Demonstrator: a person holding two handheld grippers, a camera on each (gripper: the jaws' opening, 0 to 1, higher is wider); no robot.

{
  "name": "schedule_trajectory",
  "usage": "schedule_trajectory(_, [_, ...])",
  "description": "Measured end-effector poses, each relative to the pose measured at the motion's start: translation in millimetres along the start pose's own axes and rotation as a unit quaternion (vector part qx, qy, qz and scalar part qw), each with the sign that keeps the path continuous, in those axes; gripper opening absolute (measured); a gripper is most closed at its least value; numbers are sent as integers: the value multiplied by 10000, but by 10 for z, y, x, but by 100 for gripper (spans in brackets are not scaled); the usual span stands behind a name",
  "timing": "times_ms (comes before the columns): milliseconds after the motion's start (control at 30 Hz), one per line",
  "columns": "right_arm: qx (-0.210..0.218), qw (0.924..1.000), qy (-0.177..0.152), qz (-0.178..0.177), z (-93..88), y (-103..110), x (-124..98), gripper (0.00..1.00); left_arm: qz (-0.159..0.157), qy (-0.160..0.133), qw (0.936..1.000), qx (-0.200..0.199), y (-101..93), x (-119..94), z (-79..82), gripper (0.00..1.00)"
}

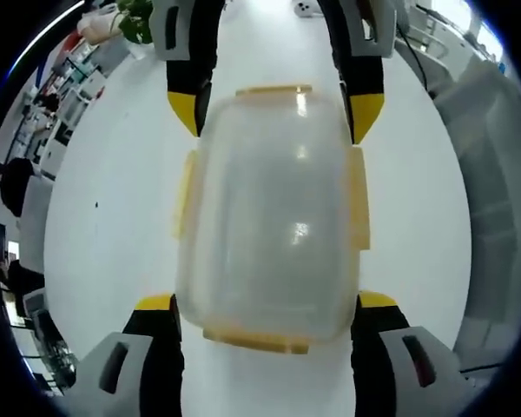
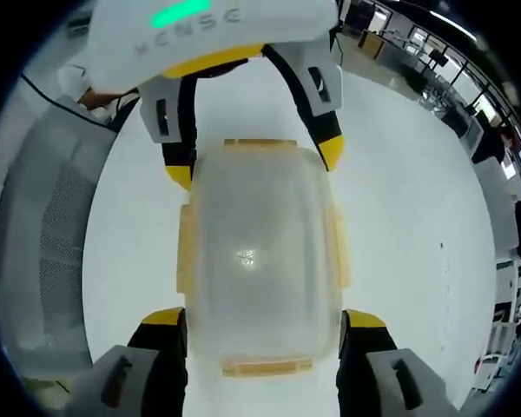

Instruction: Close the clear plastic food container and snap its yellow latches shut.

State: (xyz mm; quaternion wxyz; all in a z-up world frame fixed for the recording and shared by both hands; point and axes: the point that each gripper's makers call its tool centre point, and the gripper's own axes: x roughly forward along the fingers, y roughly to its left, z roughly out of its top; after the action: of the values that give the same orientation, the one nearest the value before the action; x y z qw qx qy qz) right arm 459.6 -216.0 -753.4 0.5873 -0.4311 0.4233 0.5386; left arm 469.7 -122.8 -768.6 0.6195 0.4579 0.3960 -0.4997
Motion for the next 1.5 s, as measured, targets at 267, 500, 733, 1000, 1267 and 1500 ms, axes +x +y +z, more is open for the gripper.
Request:
schedule_trajectory(267, [-70, 10000, 0, 18, 117, -54, 36, 69, 17, 23, 9999, -115, 47, -22, -126, 78])
schedule_trajectory(500, [-105, 9999, 19, 30, 196, -130, 66, 69, 27, -22, 9998, -184, 114, -13, -202, 79])
schedule_trajectory(733, [-120, 9999, 37, 33, 235, -202, 80, 69, 31, -36, 9998, -199, 194, -6, -251, 79])
schedule_trajectory(1000, [-112, 9999, 48, 26, 275, -254, 90, 69, 14, -40, 9998, -174, 254, -8, -291, 79])
schedule_trajectory(1267, [-118, 9999, 59, 23, 299, -302, 100, 69, -23, -27, 9999, -132, 308, -2, -333, 79])
schedule_trajectory(1500, [-92, 9999, 66, 14, 308, -343, 104, 69, -39, -29, 9999, -125, 350, 3, -343, 79])
